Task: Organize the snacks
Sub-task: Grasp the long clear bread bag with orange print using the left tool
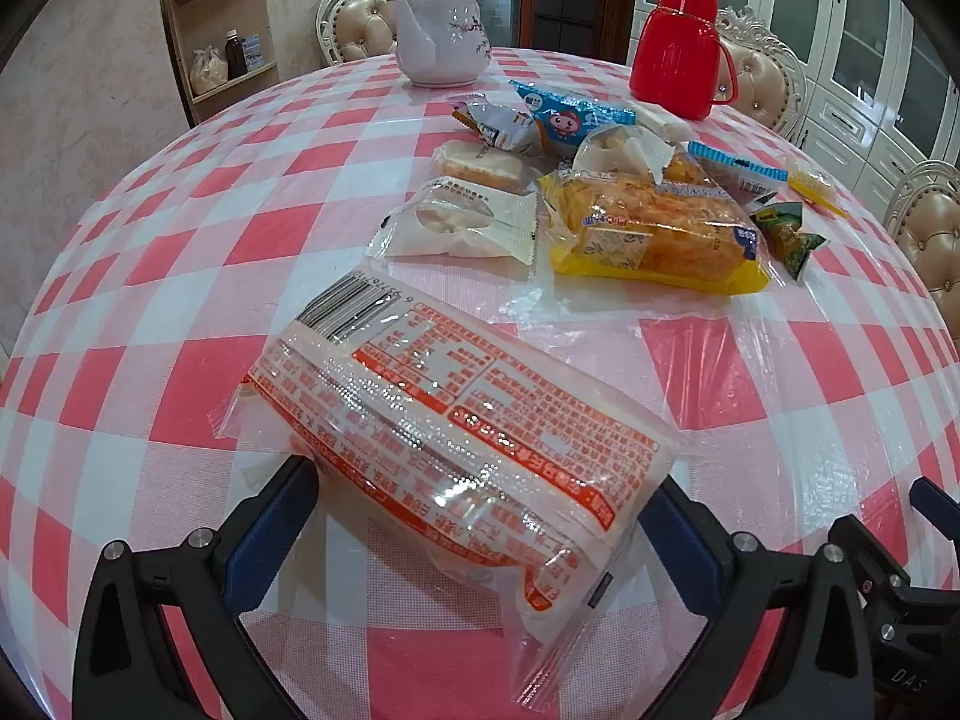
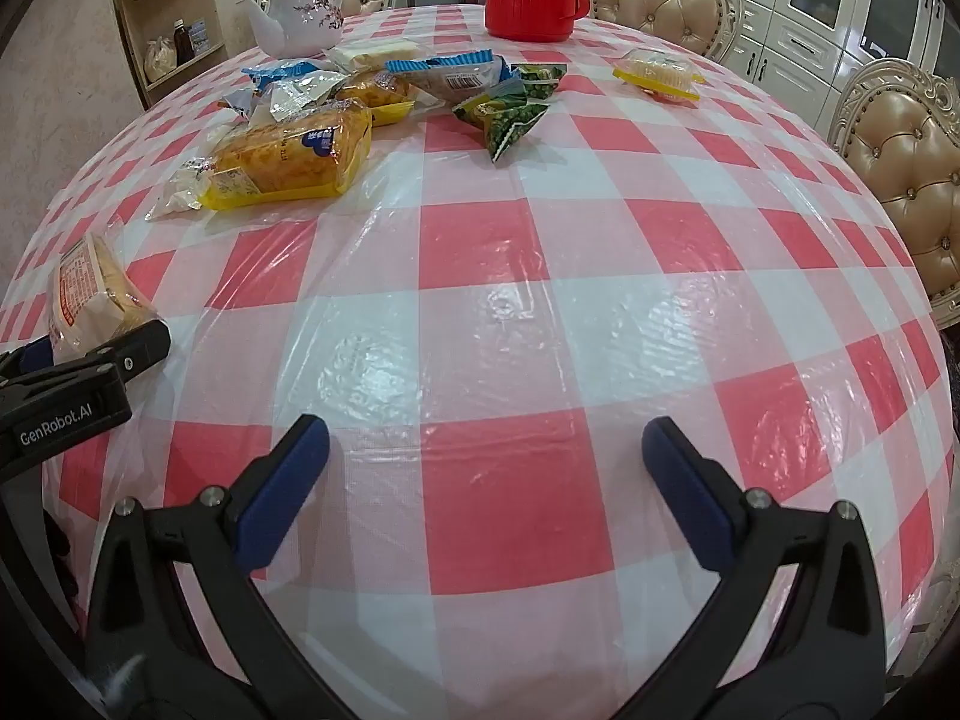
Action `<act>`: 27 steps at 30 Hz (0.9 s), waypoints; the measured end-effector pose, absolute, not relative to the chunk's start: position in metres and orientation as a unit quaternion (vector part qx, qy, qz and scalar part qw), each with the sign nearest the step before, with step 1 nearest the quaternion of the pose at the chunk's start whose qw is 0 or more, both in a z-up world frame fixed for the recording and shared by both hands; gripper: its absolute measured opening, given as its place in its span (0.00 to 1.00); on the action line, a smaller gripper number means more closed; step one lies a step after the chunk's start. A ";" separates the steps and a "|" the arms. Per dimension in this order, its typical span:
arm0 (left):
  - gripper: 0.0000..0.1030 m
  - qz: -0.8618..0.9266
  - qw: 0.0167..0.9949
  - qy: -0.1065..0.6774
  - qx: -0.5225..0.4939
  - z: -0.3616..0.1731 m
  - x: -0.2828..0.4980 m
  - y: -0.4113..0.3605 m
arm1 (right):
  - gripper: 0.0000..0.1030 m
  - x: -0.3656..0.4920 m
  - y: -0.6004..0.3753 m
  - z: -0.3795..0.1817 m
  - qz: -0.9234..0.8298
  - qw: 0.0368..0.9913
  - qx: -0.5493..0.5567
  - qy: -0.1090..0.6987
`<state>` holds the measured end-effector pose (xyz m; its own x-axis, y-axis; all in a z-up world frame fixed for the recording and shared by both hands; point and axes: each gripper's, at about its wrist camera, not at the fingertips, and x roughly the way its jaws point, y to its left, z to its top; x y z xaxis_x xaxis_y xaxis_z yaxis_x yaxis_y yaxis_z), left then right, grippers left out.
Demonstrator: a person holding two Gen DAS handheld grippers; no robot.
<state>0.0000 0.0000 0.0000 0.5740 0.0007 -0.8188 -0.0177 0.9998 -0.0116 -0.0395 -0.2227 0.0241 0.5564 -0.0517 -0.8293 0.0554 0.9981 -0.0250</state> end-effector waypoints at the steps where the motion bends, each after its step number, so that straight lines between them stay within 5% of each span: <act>1: 1.00 0.005 0.887 0.462 -0.010 0.000 0.000 0.000 | 1.00 -0.040 -0.223 0.024 -0.030 0.882 0.002 0.470; 15: 1.00 -0.045 0.869 0.493 0.004 0.002 0.003 0.004 | 1.00 -0.038 -0.222 0.024 -0.028 0.882 0.002 0.470; 27: 1.00 -0.066 0.874 0.451 -0.165 0.013 -0.037 0.072 | 1.00 -0.040 -0.227 0.024 0.012 0.883 -0.015 0.469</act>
